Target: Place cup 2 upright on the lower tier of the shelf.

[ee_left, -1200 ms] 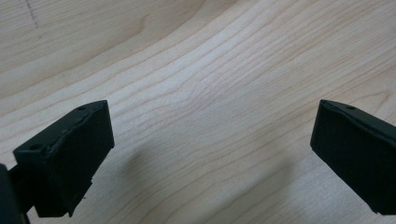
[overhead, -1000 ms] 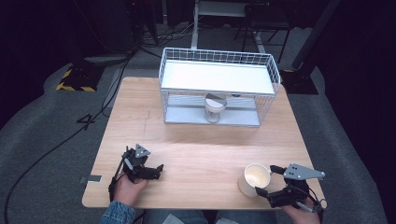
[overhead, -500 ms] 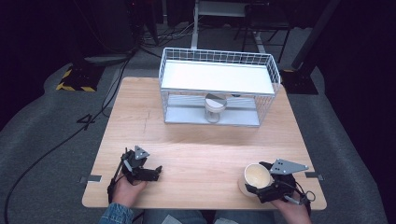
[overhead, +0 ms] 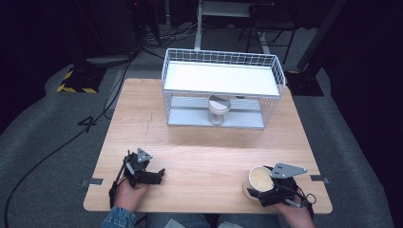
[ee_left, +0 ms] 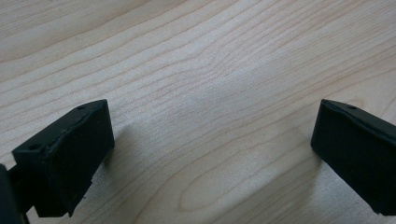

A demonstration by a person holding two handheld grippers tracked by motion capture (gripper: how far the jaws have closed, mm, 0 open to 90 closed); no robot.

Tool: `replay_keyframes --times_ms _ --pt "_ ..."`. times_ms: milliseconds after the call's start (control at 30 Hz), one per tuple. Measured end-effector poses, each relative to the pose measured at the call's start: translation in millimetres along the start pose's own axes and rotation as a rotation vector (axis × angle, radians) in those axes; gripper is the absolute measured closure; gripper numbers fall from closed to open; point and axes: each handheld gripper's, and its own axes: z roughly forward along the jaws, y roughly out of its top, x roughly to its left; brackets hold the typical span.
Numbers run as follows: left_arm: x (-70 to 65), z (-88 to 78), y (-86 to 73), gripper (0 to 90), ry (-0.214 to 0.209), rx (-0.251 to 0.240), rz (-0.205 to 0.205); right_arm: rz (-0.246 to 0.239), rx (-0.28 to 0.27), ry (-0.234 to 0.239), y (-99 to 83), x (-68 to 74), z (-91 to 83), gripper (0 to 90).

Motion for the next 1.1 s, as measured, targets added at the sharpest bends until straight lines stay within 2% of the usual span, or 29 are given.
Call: replay_keyframes --times_ms 200,567,767,1100 --pt "0.0 0.0 0.0 0.0 0.000 -0.001 0.001 -0.012 0.017 -0.018 -3.2 -0.6 2.7 8.3" --pt "0.1 0.1 0.0 0.0 0.000 -0.001 0.001 -0.013 0.023 -0.020 -2.6 -0.6 2.3 9.5" --pt "0.7 0.1 0.7 0.2 -0.002 0.001 0.006 0.003 0.023 -0.021 -1.5 -1.1 1.6 9.8" --pt "-0.8 0.7 1.4 0.1 0.013 0.001 -0.002 0.008 0.012 -0.019 3.9 -0.6 -4.3 9.9"
